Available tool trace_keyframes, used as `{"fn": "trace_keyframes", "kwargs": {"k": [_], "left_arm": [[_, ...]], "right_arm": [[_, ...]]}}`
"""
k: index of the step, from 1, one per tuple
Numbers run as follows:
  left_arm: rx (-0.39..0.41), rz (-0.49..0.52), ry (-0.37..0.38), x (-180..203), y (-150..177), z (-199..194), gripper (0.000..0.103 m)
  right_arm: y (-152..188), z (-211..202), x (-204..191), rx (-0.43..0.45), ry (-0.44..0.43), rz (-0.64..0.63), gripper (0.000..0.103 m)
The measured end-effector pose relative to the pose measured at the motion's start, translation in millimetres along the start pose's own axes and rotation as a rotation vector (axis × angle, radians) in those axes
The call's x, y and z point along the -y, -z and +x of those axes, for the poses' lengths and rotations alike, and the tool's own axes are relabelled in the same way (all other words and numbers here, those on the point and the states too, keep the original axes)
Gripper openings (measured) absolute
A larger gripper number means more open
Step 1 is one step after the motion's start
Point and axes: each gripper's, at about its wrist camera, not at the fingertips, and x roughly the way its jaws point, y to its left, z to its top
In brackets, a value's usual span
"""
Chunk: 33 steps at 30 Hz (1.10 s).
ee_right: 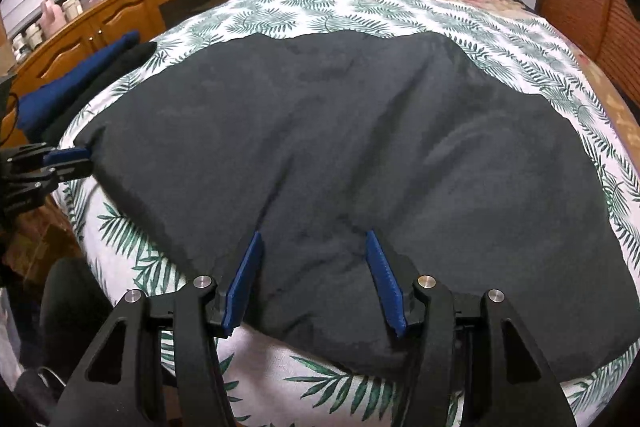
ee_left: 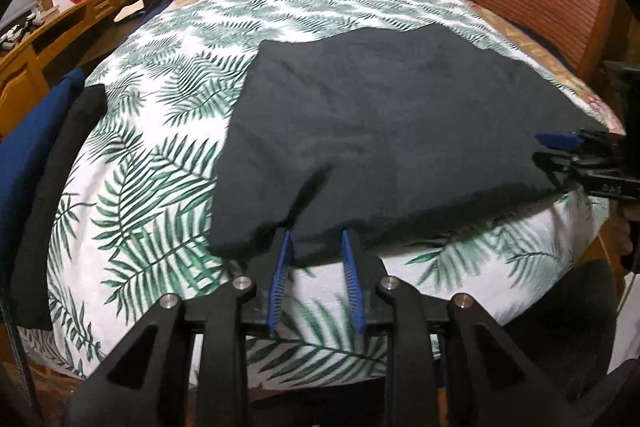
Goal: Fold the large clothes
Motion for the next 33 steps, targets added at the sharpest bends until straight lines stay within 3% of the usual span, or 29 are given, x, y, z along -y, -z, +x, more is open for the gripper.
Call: {"fn": "trace_keyframes", "kwargs": {"k": [15, 21, 29, 33], "left_arm": [[-0.009, -0.084, -0.003, -19, 5, -1, 0.028], [-0.024, -0.119, -0.079, -41, 10, 1, 0.029], [-0.027, -0.123, -0.075, -42, 8, 2, 0.031], [-0.009, -0.14, -0.027, -43, 7, -7, 0.031]], "right_arm": [[5, -3, 2, 0.019, -0.012, 0.005, 0.056], [7, -4, 1, 0.03, -0.009, 0.004, 0.056], [8, -4, 0, 0.036, -0.012, 0.003, 0.056], [9, -5, 0, 0.04, -0.017, 0.002, 0.056]]}}
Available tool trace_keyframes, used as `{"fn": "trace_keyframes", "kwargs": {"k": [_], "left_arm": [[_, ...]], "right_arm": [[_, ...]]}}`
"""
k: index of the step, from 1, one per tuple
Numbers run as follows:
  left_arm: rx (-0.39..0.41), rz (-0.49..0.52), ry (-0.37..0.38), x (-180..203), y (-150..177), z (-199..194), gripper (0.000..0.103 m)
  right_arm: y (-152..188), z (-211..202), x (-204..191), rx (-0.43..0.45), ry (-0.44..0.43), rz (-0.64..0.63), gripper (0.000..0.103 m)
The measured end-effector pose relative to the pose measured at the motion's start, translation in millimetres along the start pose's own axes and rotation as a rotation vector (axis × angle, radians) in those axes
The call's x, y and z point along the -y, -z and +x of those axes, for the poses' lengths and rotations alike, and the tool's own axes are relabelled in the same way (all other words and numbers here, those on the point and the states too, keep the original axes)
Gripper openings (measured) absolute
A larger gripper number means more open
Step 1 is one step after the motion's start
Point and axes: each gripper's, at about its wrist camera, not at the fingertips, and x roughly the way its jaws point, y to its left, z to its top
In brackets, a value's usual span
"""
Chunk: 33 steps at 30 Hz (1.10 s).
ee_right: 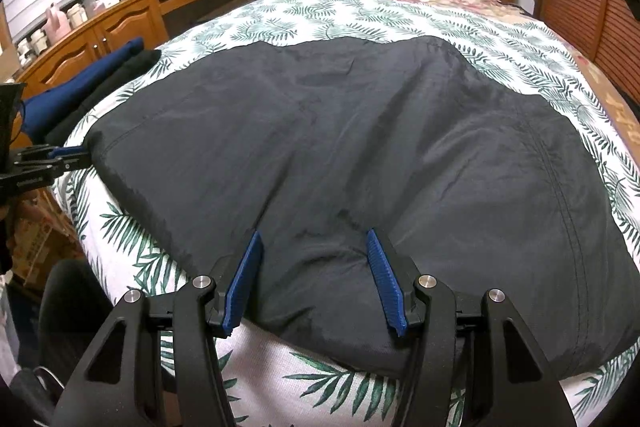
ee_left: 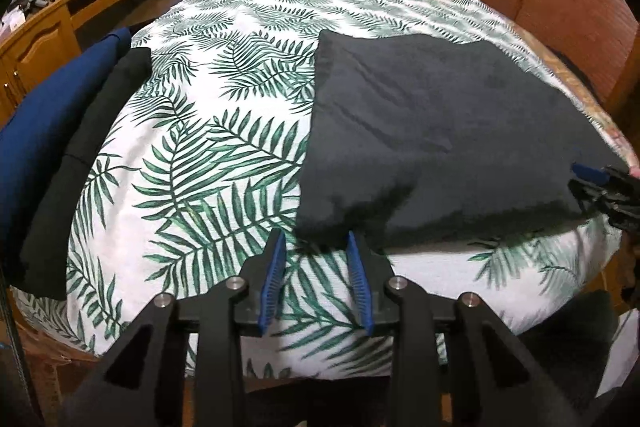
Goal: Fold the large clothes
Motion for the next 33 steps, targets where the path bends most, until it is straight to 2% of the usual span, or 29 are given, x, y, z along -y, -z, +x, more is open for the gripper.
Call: {"fn": "trace_keyframes", "kwargs": {"k": [6, 9, 18, 27, 28, 30, 31, 33], "left_arm": [[0.042, -0.026, 0.039, 2, -6, -18, 0.031], [0.027, -0.015, 0.01, 3, -11, -11, 0.031], [-0.03, -0.052, 0.019, -1, -10, 20, 0.032], [-0.036, -0.051, 0.008, 1, -9, 23, 0.033], [-0.04, -0.04, 0.011, 2, -10, 24, 0.031], [-0.049, -0.035, 0.041, 4, -13, 24, 0.02], [-0.047, -0.029, 0.037, 5, -14, 23, 0.012], [-0.035, -0.002, 0.025, 11, -17, 20, 0.005]], "right_arm": [[1, 0, 1, 0.008, -0.004, 0.0, 0.056], [2, 0, 2, 0.01, -0.006, 0.001, 0.056], [3, -2, 3, 0.012, -0.018, 0.001, 0.056], [3, -3, 3, 0.016, -0.019, 0.002, 0.056], [3, -3, 3, 0.017, -0.016, 0.0, 0.056], [3, -1, 2, 0.009, -0.011, -0.009, 0.056], [3, 0, 1, 0.006, -0.006, -0.013, 0.056], [3, 1, 0, 0.005, -0.004, -0.021, 0.056]]}}
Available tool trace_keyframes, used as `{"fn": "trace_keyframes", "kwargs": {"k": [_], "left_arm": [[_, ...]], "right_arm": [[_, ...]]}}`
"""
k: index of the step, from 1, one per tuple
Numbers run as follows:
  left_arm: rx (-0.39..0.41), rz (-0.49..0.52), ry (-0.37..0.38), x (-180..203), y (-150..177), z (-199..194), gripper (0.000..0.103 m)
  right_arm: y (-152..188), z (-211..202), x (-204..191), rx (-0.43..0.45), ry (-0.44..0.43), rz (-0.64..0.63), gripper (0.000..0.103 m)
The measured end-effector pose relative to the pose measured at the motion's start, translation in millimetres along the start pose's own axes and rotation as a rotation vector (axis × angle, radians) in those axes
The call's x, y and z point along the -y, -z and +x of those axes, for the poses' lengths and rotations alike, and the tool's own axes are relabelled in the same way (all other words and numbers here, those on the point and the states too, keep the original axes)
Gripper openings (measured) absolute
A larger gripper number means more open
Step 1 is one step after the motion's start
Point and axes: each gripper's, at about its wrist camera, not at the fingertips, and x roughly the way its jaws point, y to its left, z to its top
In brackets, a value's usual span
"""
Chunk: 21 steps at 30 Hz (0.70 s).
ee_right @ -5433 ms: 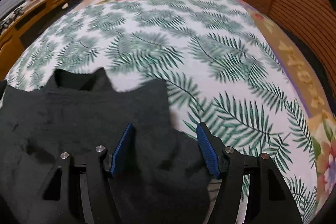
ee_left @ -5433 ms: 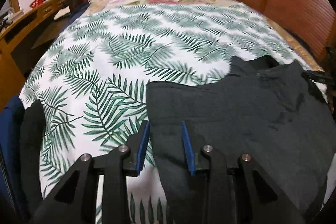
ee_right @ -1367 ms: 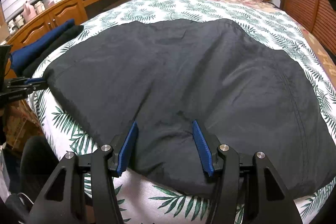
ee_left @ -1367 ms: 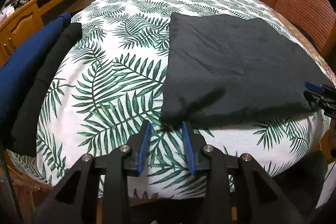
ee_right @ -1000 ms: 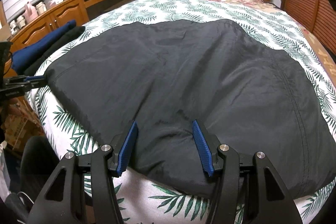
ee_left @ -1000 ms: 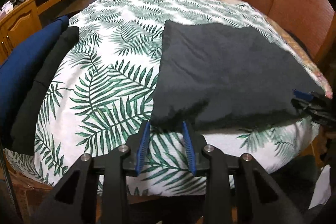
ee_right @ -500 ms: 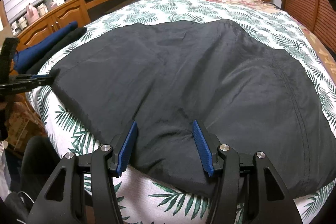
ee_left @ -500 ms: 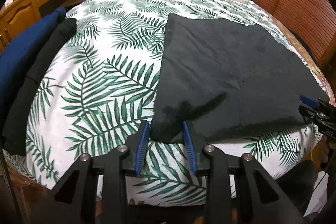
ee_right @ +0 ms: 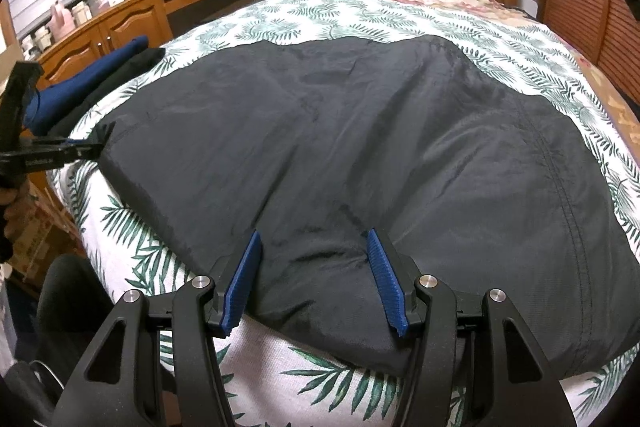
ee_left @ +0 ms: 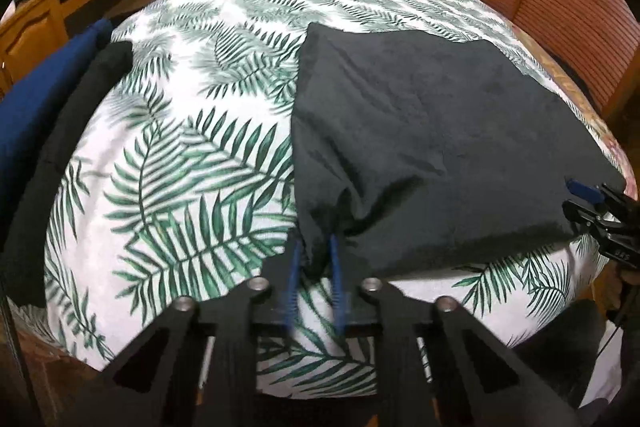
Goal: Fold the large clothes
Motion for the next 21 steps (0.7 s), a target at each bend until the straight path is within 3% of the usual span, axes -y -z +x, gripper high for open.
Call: {"fn": "trace_keyframes", "kwargs": {"k": [2, 6, 10, 18, 21], "left_arm": [[0.024, 0.009, -0.012, 7, -5, -8, 0.003], [0.148, 0.069, -0.018, 42, -27, -45, 0.002], [0.222, 0.121, 0.015, 77, -50, -70, 0.002], [0.305, 0.243, 0.045, 144, -82, -81, 0.001], [0.323, 0.289, 0.091, 172, -89, -83, 0.001]], "right_arm": [[1, 0, 1, 0.001, -0.005, -0.006, 0.056], [-1, -6, 7, -0.002, -0.027, 0.0, 0.056], [-1, -23, 19, 0.017, -0.043, 0.019, 0.056], [5, -64, 49, 0.097, -0.012, 0.043, 0.056], [11, -74, 63, 0.109, -0.013, 0.074, 0.056]]}}
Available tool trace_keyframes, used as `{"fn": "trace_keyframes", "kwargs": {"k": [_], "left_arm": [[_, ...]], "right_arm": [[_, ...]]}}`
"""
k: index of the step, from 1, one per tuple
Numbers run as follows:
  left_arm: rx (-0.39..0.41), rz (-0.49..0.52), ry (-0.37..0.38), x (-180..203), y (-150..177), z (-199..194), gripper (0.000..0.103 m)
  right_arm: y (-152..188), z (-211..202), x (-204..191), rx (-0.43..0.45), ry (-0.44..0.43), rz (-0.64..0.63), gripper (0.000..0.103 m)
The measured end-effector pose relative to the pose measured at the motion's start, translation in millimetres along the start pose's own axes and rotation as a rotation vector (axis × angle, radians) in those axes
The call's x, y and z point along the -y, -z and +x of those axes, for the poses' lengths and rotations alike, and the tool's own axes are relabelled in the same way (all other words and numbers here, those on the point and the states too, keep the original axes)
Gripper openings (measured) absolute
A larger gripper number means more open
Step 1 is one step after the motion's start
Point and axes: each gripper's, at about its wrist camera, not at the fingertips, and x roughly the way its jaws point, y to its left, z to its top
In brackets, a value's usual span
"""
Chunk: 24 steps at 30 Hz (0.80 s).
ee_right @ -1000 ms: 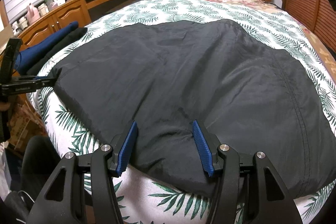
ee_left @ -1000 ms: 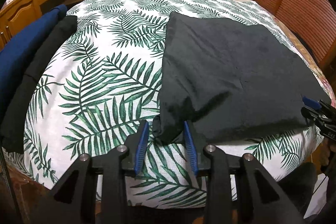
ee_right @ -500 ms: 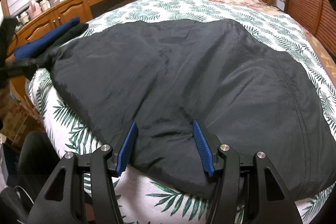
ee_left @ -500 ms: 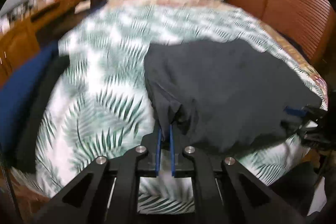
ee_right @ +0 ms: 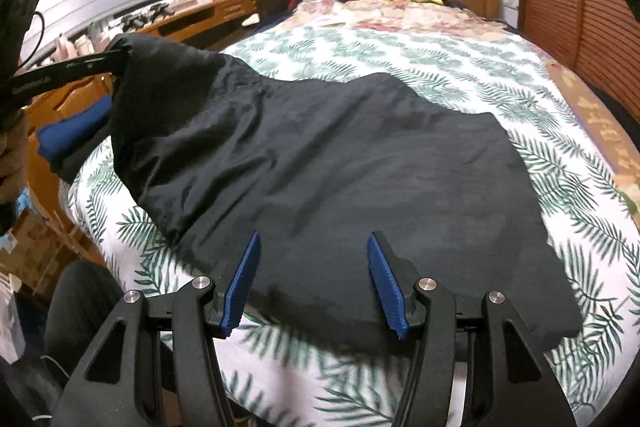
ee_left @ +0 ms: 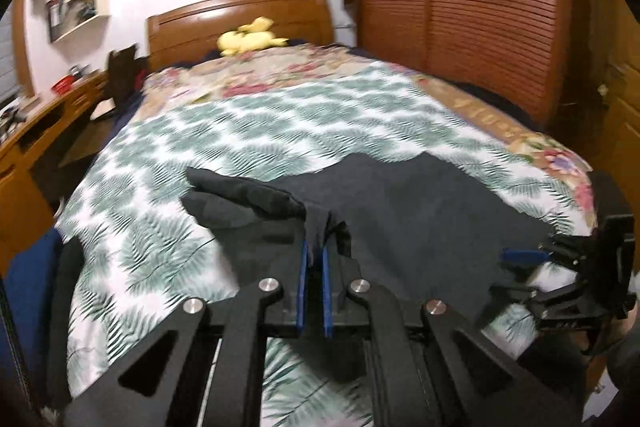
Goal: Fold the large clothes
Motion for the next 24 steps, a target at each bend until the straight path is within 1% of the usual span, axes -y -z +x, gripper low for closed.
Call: {"fn": "trace_keyframes", "kwargs": {"k": [3, 5, 7, 12, 14, 16, 19, 22, 23, 24], "left_arm": [[0.016, 0.043, 0.055, 27, -16, 9, 0.001], [0.015, 0.063, 0.116, 49, -25, 19, 0.001], [0.013, 0.081, 0.158, 68, -32, 28, 0.001], [-0.017, 0.145, 0.263, 124, -31, 53, 0.001], [-0.034, 0.157, 0.279, 136, -26, 59, 0.001], [-0.051, 0.161, 0.276, 144, -21, 65, 0.001], [-0.068, 0.165, 0.262, 143, -15, 65, 0.001], [-0.075, 0.153, 0.249, 139, -15, 61, 0.002], [-0.075, 0.144, 0.246, 134, -16, 57, 0.002], [-0.072, 0.137, 0.246, 130, -16, 53, 0.006]], "right_arm": [[7, -12, 13, 0.001, 0.027, 0.019, 0.056], [11, -22, 23, 0.0, 0.05, 0.027, 0.056], [17, -34, 33, 0.0, 0.078, 0.042, 0.056], [34, -73, 55, 0.004, 0.166, 0.088, 0.056], [40, -87, 60, 0.003, 0.2, 0.1, 0.056], [45, -97, 64, 0.005, 0.22, 0.108, 0.056], [49, -103, 64, 0.012, 0.233, 0.116, 0.056], [50, -105, 59, 0.027, 0.227, 0.128, 0.056], [49, -104, 58, 0.03, 0.226, 0.13, 0.056], [47, -103, 56, 0.032, 0.225, 0.133, 0.056]]}}
